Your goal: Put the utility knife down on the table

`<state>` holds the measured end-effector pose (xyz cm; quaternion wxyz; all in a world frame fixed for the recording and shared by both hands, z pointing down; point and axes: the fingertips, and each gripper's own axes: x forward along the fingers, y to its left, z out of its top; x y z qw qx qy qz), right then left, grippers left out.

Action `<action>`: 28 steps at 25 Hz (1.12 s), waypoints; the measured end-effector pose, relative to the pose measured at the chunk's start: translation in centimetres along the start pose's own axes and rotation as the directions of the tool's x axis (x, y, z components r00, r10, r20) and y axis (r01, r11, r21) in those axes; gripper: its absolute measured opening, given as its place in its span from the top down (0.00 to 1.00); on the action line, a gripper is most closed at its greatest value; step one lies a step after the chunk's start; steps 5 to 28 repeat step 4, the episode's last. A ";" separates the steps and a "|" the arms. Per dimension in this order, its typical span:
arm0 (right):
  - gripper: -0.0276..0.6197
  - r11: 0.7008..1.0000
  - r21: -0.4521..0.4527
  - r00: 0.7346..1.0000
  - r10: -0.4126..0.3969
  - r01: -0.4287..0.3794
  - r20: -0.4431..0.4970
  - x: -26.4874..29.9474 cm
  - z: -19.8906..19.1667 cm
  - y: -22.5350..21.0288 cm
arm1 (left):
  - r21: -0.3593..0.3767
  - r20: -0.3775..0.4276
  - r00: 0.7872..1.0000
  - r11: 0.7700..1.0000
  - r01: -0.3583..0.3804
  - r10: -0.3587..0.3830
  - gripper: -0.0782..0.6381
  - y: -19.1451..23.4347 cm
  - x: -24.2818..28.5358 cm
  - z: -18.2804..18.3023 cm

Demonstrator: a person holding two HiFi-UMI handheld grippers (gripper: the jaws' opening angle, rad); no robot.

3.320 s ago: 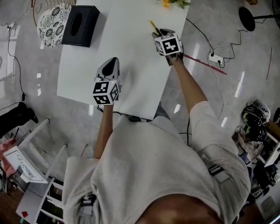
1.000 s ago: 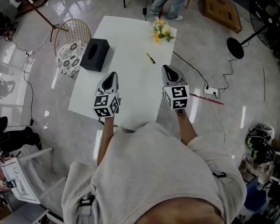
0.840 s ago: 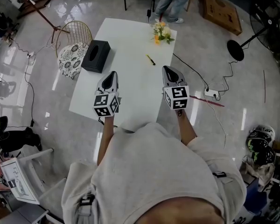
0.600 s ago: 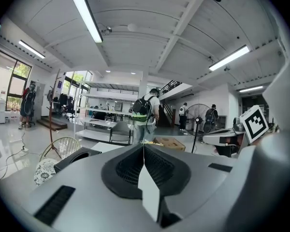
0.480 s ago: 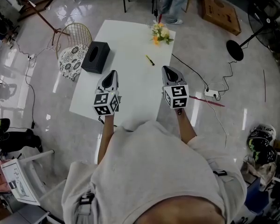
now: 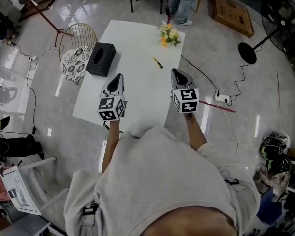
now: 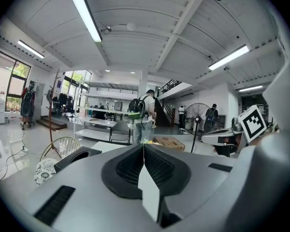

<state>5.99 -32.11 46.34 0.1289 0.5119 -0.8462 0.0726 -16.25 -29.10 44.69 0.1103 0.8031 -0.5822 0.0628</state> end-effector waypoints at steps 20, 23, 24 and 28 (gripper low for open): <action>0.91 1.000 0.000 1.000 0.001 -0.001 -0.004 0.5 -0.1 0.1 | 0.002 0.001 1.000 1.000 0.003 -0.003 0.86 0.2 0.4 0.0; 0.91 1.000 0.000 1.000 0.001 -0.001 -0.004 0.5 -0.1 0.1 | 0.002 0.001 1.000 1.000 0.003 -0.003 0.86 0.2 0.4 0.0; 0.91 1.000 0.000 1.000 0.001 -0.001 -0.004 0.5 -0.1 0.1 | 0.002 0.001 1.000 1.000 0.003 -0.003 0.86 0.2 0.4 0.0; 0.91 1.000 0.000 1.000 0.001 -0.001 -0.004 0.5 -0.1 0.1 | 0.002 0.001 1.000 1.000 0.003 -0.003 0.86 0.2 0.4 0.0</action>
